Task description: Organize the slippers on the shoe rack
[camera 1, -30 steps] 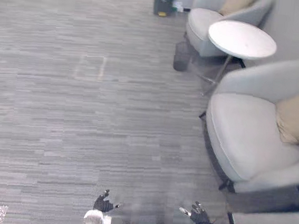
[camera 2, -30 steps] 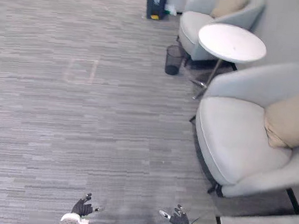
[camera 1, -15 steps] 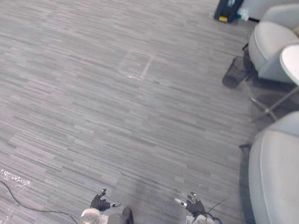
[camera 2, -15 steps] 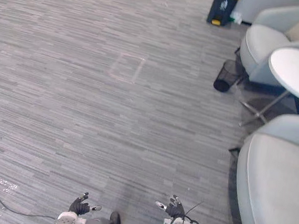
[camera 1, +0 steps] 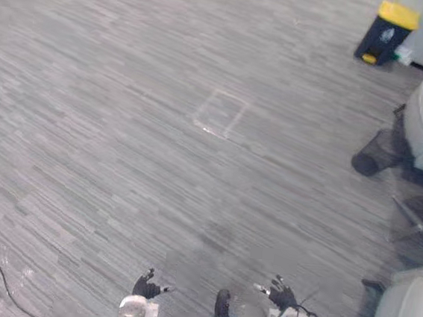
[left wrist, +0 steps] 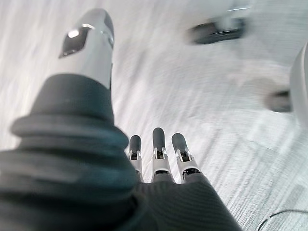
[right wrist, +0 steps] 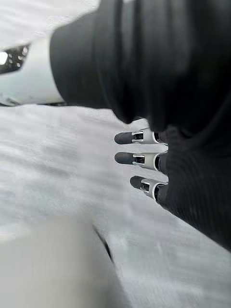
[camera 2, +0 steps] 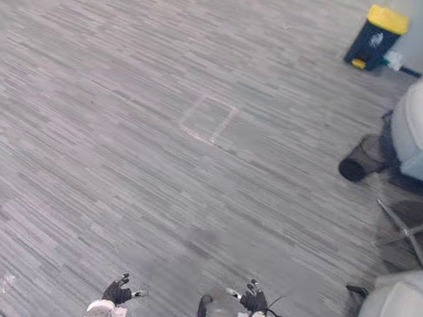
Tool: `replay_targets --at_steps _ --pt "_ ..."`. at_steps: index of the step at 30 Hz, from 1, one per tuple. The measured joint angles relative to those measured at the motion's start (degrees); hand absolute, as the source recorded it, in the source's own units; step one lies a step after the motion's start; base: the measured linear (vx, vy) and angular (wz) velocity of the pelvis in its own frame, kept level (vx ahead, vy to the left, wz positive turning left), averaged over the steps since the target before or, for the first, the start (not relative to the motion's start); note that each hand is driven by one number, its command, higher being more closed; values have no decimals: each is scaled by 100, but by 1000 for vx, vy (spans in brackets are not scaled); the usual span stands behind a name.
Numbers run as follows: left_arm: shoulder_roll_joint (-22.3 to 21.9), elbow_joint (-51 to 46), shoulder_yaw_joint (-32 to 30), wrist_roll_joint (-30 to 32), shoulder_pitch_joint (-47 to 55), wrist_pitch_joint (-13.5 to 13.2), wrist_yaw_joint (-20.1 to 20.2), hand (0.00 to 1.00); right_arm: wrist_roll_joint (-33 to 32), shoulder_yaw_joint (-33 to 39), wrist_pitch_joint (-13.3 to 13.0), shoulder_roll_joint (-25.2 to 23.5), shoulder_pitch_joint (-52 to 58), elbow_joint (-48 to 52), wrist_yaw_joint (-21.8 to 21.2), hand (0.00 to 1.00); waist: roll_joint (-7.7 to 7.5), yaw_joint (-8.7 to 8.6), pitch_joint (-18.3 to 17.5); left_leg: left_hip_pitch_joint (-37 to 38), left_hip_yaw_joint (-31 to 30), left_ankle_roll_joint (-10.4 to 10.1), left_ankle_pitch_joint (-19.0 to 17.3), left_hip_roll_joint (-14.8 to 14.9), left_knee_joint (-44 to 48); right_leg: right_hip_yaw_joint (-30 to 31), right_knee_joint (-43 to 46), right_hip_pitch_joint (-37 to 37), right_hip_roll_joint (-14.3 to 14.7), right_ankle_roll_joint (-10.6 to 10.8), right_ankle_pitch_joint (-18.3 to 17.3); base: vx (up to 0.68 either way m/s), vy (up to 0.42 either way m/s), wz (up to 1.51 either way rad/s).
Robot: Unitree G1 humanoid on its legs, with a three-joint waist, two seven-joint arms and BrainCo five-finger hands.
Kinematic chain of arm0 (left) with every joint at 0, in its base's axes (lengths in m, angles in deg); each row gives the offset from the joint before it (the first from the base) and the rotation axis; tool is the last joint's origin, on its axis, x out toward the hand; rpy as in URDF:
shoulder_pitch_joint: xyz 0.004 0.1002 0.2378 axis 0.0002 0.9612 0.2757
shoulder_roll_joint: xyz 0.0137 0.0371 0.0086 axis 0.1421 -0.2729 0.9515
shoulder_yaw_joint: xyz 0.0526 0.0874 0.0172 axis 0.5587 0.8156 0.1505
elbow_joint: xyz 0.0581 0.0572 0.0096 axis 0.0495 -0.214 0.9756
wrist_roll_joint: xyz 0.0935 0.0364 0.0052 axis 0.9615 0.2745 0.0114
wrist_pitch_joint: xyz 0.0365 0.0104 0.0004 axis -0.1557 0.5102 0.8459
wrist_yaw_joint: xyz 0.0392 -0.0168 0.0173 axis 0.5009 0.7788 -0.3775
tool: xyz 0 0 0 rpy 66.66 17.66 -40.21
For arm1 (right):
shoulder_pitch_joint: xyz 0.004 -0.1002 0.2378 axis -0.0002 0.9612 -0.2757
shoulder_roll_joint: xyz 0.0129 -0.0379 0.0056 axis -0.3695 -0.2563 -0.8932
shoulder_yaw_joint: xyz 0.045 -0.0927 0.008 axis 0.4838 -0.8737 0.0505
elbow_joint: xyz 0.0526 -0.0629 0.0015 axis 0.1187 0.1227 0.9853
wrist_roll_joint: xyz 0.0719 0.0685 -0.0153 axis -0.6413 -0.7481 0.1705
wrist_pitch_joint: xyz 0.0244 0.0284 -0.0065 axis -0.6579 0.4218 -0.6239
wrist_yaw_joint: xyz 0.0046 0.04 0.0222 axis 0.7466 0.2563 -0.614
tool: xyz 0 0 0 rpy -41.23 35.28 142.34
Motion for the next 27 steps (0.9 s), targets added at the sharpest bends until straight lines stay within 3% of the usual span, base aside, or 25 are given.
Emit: replay_targets --at_steps 1,3,4,6,7,8,9,10,11,12,13,14,15,16,17,18,19,21,23,25,26,27 --pt "-3 -41 0 -30 29 3 -4 0 0 -41 3 -28 -32 -5 0 0 28 48 1 -239 96 40 -109 128 377 71 -66 154 57 -9 -56 474 -14 -55" --pt "17 -272 -28 -183 149 5 -16 0 -1 -68 10 -166 -64 5 0 0 -62 152 15 -887 438 221 -419 256 571 284 -426 719 30 -12 -254 422 14 -35" --pt "14 -348 -103 -231 142 -11 -16 0 0 -59 12 -175 -69 -38 -1 0 -77 147 24 -1063 616 252 -582 233 246 346 -554 936 -56 5 -262 486 80 -38" --pt "34 -337 -146 -382 179 -22 -45 0 1 -59 16 -172 -73 -105 -3 0 -123 174 9 -1356 1005 311 -723 -97 -1287 463 -825 1348 -378 205 -383 505 140 -37" --pt "35 -335 -123 -430 174 -27 -48 0 2 -50 16 -119 -77 -128 -2 0 -116 175 5 -1440 995 302 -529 -309 -2177 491 -899 1446 -518 291 -435 566 233 -34" --pt "45 -328 -62 -439 176 -33 -40 0 3 -36 17 -39 -103 -230 1 0 -105 231 -12 -1503 945 490 336 -589 -3154 568 -1011 1589 -688 353 -475 742 283 -29" --pt "131 -253 32 -446 135 -49 -53 0 53 -14 43 -36 -127 -347 10 0 -232 270 -86 -1262 1073 553 326 -842 -3459 654 -1115 1652 -874 352 -398 645 229 -13" --pt "163 -171 57 -449 60 -67 -59 0 110 -20 49 -11 -124 -366 8 0 -213 235 -110 -1216 1098 645 353 -864 -3498 660 -1157 1634 -886 357 -138 750 286 10" --pt "206 -70 25 -477 23 -94 -62 0 142 -47 73 -29 -127 -427 -3 0 -184 227 -102 -1414 1033 845 227 -736 -2902 797 -1225 1719 -847 517 443 472 205 12" --pt "251 -39 -13 -495 30 -100 -60 0 181 -31 77 -65 -180 -426 -1 0 -188 267 -74 -1535 1050 951 170 -656 -2472 871 -1194 1771 -819 600 589 619 367 7" --pt "259 -3 -189 -549 109 -135 -42 0 267 133 69 -165 -132 -476 0 0 -273 286 -170 -1727 961 877 -53 -864 -2414 1078 -716 1780 -866 821 639 355 250 -2" --pt "242 -2 -180 -550 201 -115 -62 0 340 167 61 -143 -5 -493 3 0 -254 293 -330 -1463 844 986 186 -960 -3204 1147 -225 1620 -816 911 581 469 348 17" --pt "371 126 -92 -568 235 -109 -62 0 354 156 52 -146 -4 -564 9 0 -441 236 -371 -1224 905 1014 -160 -1214 -3205 1338 984 1267 -948 1340 502 379 211 10" --pt "408 191 -88 -613 204 -113 -66 0 413 159 58 -158 -72 -585 -8 0 -533 187 -324 -950 950 1023 -341 -1309 -3243 1520 2168 806 -992 1944 654 375 175 7" --pt "412 236 -83 -615 181 -81 -66 0 458 158 57 -156 -94 -581 -8 0 -502 182 -279 -768 956 1025 -444 -1316 -3249 1522 2819 546 -978 1984 608 451 125 -21" --pt "393 282 -26 -617 188 -7 -71 0 468 158 59 -147 -87 -580 -8 0 -453 128 -205 -280 956 1033 -546 -1329 -3423 1339 3694 142 -983 1625 361 453 113 -23" --pt "392 329 87 -616 198 2 -69 0 464 154 60 -130 -38 -531 -20 0 -396 112 -152 167 950 1027 -560 -1342 -3708 1131 4022 -116 -977 1285 100 559 128 -22" --pt "336 390 141 -612 126 5 -64 0 500 145 28 -11 -81 -485 -15 0 -250 25 -65 974 925 1028 -560 -1321 -4305 729 3750 -639 -823 789 -365 508 72 -3" --pt "256 422 139 -606 5 -2 -60 0 528 149 0 68 -80 -487 -16 0 -220 -7 -54 1359 795 1037 -567 -1233 -4620 409 2814 -1102 -609 649 -536 441 -33 38" --pt "229 426 299 -541 -125 -7 -57 0 549 151 1 122 -81 -499 -11 0 -207 -128 -37 1667 586 916 -635 -1064 -4993 220 1129 -1513 -408 698 -131 514 -104 68" --pt "239 433 362 -528 -121 -6 -45 0 511 160 -2 106 -84 -497 -7 0 -264 -192 -43 1816 504 835 -680 -1051 -5140 232 342 -1556 -394 721 295 536 -156 62" --pt "240 458 379 -452 -64 -2 -39 0 483 157 2 93 -81 -502 -7 0 -295 -245 -26 2073 407 709 -752 -1025 -5229 275 23 -1540 -361 647 1074 454 -160 43"
